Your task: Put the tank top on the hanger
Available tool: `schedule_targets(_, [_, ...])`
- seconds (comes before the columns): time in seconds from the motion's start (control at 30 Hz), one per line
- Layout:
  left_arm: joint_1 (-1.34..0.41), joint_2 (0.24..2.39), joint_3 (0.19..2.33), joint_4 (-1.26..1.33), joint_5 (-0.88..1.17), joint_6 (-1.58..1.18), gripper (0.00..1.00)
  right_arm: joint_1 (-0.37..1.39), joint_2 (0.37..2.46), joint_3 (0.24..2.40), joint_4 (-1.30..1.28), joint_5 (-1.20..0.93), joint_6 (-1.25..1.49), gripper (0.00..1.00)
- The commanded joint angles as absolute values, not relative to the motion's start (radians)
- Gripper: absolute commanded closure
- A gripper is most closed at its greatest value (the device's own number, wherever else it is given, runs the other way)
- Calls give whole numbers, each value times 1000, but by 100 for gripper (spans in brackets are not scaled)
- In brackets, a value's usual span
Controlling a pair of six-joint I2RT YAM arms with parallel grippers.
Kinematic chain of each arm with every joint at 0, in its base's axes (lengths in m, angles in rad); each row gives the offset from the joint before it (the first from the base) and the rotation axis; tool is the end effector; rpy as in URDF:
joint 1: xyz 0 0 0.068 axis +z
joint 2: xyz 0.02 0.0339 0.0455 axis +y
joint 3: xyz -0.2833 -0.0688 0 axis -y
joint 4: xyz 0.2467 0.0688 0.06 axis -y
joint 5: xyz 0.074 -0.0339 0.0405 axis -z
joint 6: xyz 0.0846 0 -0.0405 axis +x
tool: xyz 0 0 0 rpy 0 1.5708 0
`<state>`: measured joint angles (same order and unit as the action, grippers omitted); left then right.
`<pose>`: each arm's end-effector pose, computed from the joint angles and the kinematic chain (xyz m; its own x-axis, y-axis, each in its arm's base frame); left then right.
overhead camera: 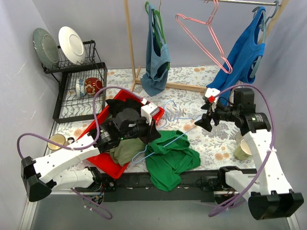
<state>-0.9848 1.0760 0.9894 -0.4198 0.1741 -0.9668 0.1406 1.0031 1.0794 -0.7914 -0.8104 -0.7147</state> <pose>0.1393 -0.2364 0.3250 -0.8967 -0.1149 -0.4275 0.2928 0.5703 -0.7675 0.1983 0.0900 0.3442 -0.0720 -0.4664 -0.8816 -0.9076 0.3973 -0.1360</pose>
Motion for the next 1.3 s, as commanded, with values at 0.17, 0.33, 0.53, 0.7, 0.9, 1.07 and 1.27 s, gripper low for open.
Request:
schedule_targets(0.17, [-983, 1003, 942, -335, 51, -1107, 100, 149, 893, 948, -816, -830, -705, 21])
schedule_targets(0.33, [-983, 986, 934, -299, 14, -1146, 100, 247, 873, 761, -698, -666, -762, 21])
schedule_targets(0.53, [-983, 985, 933, -284, 12, -1175, 100, 428, 859, 641, -447, -544, -647, 20])
schedule_targets(0.7, [-985, 976, 933, -284, 12, -1193, 100, 451, 913, 595, -307, -408, -571, 22])
schedule_targets(0.9, [-983, 942, 913, -267, -32, -1210, 100, 449, 928, 542, -249, -342, -526, 34])
schedule_targets(1.07, [-983, 913, 887, -262, -40, -1224, 100, 451, 922, 554, -244, -351, -512, 73])
schedule_targets(1.27, [-983, 868, 858, -265, -2, -1200, 100, 440, 925, 603, -242, -260, -459, 99])
